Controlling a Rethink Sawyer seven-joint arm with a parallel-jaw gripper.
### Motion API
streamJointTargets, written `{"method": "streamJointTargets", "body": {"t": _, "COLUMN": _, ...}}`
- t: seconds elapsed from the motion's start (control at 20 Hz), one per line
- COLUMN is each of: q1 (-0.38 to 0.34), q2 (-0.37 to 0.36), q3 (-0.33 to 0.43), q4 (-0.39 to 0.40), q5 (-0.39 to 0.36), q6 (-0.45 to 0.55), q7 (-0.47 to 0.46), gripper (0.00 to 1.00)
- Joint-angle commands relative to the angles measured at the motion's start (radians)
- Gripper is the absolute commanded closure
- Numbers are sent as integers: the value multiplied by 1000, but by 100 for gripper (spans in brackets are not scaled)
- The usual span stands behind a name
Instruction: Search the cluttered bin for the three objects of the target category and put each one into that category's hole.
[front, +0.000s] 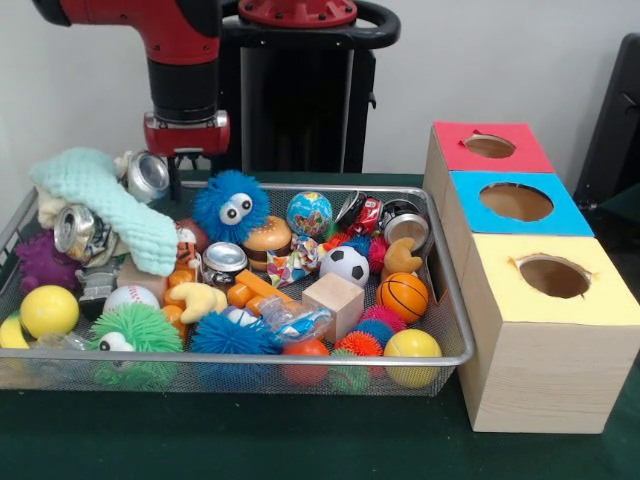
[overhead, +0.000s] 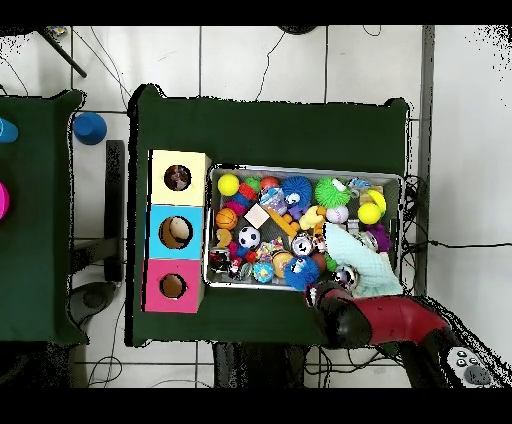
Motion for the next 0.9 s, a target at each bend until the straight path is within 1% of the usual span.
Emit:
{"method": "streamJointTargets", "body": {"t": 0.05, "q1": 70, "q2": 34, "q3": -12, "q4": -10, "q5": -118, "q6": -60, "q7": 15, "gripper": 0}}
{"method": "streamJointTargets", "body": {"t": 0.15, "q1": 66, "q2": 31, "q3": 0, "q4": -1, "q5": -107, "q6": -52, "q7": 13, "gripper": 0}}
{"method": "streamJointTargets", "body": {"t": 0.2, "q1": 64, "q2": 38, "q3": 14, "q4": -6, "q5": -103, "q6": -52, "q7": 8, "gripper": 0}}
{"method": "streamJointTargets", "body": {"t": 0.25, "q1": 50, "q2": 32, "q3": 40, "q4": 3, "q5": -88, "q6": -31, "q7": -10, "gripper": 0}}
{"method": "streamJointTargets", "body": {"t": 0.35, "q1": 49, "q2": 29, "q3": 46, "q4": 16, "q5": -71, "q6": -8, "q7": -9, "gripper": 0}}
{"method": "streamJointTargets", "body": {"t": 0.5, "q1": 36, "q2": 30, "q3": 49, "q4": 31, "q5": -64, "q6": 2, "q7": -15, "gripper": 0}}
{"method": "streamJointTargets", "body": {"t": 0.6, "q1": 22, "q2": 18, "q3": 67, "q4": 49, "q5": -50, "q6": 23, "q7": -32, "gripper": 0}}
{"method": "streamJointTargets", "body": {"t": 0.7, "q1": 4, "q2": -10, "q3": 90, "q4": 79, "q5": -23, "q6": 51, "q7": -47, "gripper": 0}}
{"method": "streamJointTargets", "body": {"t": 0.75, "q1": -5, "q2": -34, "q3": 105, "q4": 100, "q5": -5, "q6": 65, "q7": -52, "gripper": 0}}
{"method": "streamJointTargets", "body": {"t": 0.9, "q1": -5, "q2": -67, "q3": 124, "q4": 127, "q5": 24, "q6": 78, "q7": -41, "gripper": 0}}
